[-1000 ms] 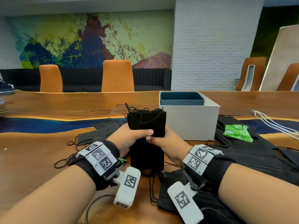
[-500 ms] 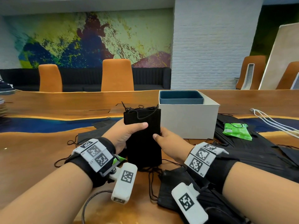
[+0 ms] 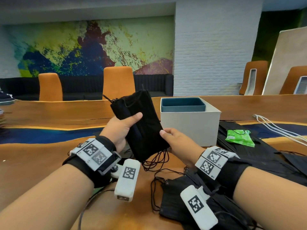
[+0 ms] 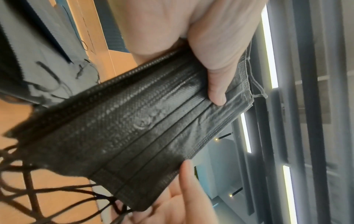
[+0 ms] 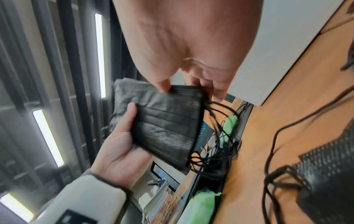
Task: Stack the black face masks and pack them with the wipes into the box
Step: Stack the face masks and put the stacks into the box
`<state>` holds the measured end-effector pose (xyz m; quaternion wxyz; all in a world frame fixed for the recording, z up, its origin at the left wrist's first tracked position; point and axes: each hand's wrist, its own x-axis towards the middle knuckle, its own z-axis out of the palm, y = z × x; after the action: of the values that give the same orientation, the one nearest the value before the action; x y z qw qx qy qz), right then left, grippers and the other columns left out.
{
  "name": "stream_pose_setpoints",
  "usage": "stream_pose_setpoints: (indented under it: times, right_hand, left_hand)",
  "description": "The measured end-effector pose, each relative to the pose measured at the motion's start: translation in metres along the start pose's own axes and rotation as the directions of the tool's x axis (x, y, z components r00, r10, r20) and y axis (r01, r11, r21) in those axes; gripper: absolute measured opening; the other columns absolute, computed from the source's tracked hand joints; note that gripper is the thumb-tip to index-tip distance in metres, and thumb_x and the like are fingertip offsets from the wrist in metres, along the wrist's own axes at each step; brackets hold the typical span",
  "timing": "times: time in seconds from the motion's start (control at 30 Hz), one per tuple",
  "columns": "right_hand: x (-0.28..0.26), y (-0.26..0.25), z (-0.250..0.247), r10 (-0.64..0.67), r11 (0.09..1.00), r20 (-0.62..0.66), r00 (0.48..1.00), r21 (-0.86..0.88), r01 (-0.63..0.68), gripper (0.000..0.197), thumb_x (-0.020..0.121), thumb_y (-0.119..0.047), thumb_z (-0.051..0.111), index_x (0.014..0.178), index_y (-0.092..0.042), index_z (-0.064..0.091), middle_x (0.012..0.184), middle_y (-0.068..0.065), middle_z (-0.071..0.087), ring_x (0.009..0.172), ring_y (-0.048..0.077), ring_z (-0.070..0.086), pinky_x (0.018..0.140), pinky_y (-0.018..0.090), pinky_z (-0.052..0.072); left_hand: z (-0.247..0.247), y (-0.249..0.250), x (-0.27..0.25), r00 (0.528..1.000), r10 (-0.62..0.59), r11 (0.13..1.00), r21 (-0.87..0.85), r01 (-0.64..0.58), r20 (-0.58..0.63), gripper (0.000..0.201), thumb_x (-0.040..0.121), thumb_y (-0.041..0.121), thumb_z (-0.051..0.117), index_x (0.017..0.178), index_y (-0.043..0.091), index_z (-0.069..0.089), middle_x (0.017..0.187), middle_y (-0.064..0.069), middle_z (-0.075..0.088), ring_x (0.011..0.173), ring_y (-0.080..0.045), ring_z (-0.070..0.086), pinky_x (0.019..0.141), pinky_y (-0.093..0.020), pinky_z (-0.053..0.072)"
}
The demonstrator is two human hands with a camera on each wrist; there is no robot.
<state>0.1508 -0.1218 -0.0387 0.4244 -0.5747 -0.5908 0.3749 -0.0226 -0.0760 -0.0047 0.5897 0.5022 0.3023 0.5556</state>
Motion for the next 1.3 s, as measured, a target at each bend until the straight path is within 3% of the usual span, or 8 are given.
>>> stream_pose_setpoints:
  times: [0.1, 0.3, 0.53, 0.6, 0.7, 0.83, 1.07, 1.3]
  right_hand:
    - [-0.005, 0.0, -0.008, -0.01, 0.99, 0.039, 0.999, 0.141, 0.005, 0.048, 0.09, -0.044, 0.056, 0.128, -0.016, 0.048, 0.12, 0.007, 0.062, 0.112, 0.02, 0.059, 0.103, 0.043, 0.045]
    - [-0.016, 0.001, -0.021, -0.08, 0.931, 0.092, 0.992, 0.364, 0.041, 0.014, 0.094, -0.011, 0.055, 0.107, -0.015, 0.056, 0.097, 0.007, 0.068, 0.081, 0.01, 0.068, 0.071, 0.02, 0.056]
    - [-0.011, -0.004, -0.034, -0.104, 0.875, -0.052, 0.993, 0.47, 0.116, 0.023, 0.096, -0.01, 0.051, 0.118, -0.017, 0.052, 0.122, 0.014, 0.062, 0.103, 0.028, 0.063, 0.086, 0.038, 0.053]
    - [-0.008, -0.005, -0.04, -0.12, 0.882, -0.102, 0.988, 0.447, 0.153, 0.027, 0.097, -0.013, 0.049, 0.122, -0.024, 0.05, 0.124, 0.011, 0.062, 0.11, 0.028, 0.062, 0.096, 0.047, 0.05]
    - [-0.005, -0.007, -0.05, -0.124, 0.891, -0.178, 0.976, 0.413, 0.188, 0.026, 0.099, -0.014, 0.047, 0.123, -0.023, 0.051, 0.126, 0.011, 0.061, 0.114, 0.03, 0.059, 0.098, 0.052, 0.047]
    - [-0.002, -0.009, -0.056, -0.074, 0.87, -0.217, 0.973, 0.463, 0.17, 0.029, 0.1, -0.013, 0.045, 0.128, -0.012, 0.047, 0.125, 0.014, 0.058, 0.103, 0.029, 0.064, 0.071, 0.041, 0.059]
    - [-0.002, -0.011, -0.06, -0.021, 0.937, -0.292, 0.956, 0.329, 0.121, 0.026, 0.103, -0.024, 0.037, 0.127, -0.019, 0.042, 0.119, 0.01, 0.058, 0.086, 0.023, 0.065, 0.047, 0.025, 0.053]
    - [-0.003, -0.018, -0.048, 0.023, 0.966, -0.248, 0.968, 0.254, 0.042, 0.031, 0.103, -0.029, 0.035, 0.132, -0.019, 0.038, 0.113, 0.009, 0.059, 0.075, 0.017, 0.065, 0.047, 0.022, 0.051]
  left_hand:
    - [0.009, 0.013, -0.002, 0.999, 0.049, 0.996, -0.075, -0.048, 0.017, 0.034, 0.086, 0.015, 0.064, 0.12, 0.013, 0.061, 0.115, -0.011, 0.069, 0.109, -0.029, 0.064, 0.094, -0.051, 0.048]
    - [0.034, 0.021, -0.008, 0.995, 0.096, 0.985, -0.15, -0.09, 0.039, 0.028, 0.089, 0.015, 0.061, 0.117, 0.012, 0.061, 0.11, -0.011, 0.07, 0.098, -0.025, 0.069, 0.073, -0.041, 0.058]
    - [0.051, 0.021, -0.007, 0.996, 0.088, 0.986, -0.143, -0.086, 0.005, 0.029, 0.091, 0.024, 0.059, 0.116, 0.009, 0.06, 0.109, -0.009, 0.07, 0.099, -0.023, 0.068, 0.075, -0.043, 0.057]
    - [0.051, 0.02, -0.005, 0.995, 0.1, 0.984, -0.146, -0.098, 0.006, 0.026, 0.091, 0.018, 0.06, 0.116, 0.009, 0.06, 0.114, -0.011, 0.068, 0.107, -0.026, 0.064, 0.088, -0.049, 0.053]
    - [0.046, 0.02, -0.004, 0.996, 0.091, 0.988, -0.126, -0.091, 0.001, 0.018, 0.091, 0.01, 0.059, 0.109, 0.013, 0.06, 0.111, -0.01, 0.067, 0.104, -0.025, 0.064, 0.079, -0.041, 0.057]
    - [0.039, 0.018, -0.003, 0.998, 0.066, 0.995, -0.076, -0.066, 0.005, 0.017, 0.089, 0.009, 0.061, 0.106, 0.007, 0.06, 0.102, -0.011, 0.068, 0.093, -0.024, 0.066, 0.066, -0.033, 0.06]
    - [0.026, 0.013, -0.004, 0.997, 0.048, 0.99, 0.128, -0.055, 0.052, 0.019, 0.093, 0.006, 0.055, 0.104, 0.021, 0.06, 0.096, 0.0, 0.065, 0.066, -0.008, 0.065, 0.044, -0.017, 0.051]
    - [0.03, 0.005, -0.003, 0.999, -0.011, 0.992, 0.125, 0.015, -0.031, 0.03, 0.098, 0.014, 0.049, 0.129, 0.014, 0.051, 0.122, -0.002, 0.06, 0.093, -0.013, 0.062, 0.049, -0.016, 0.051]
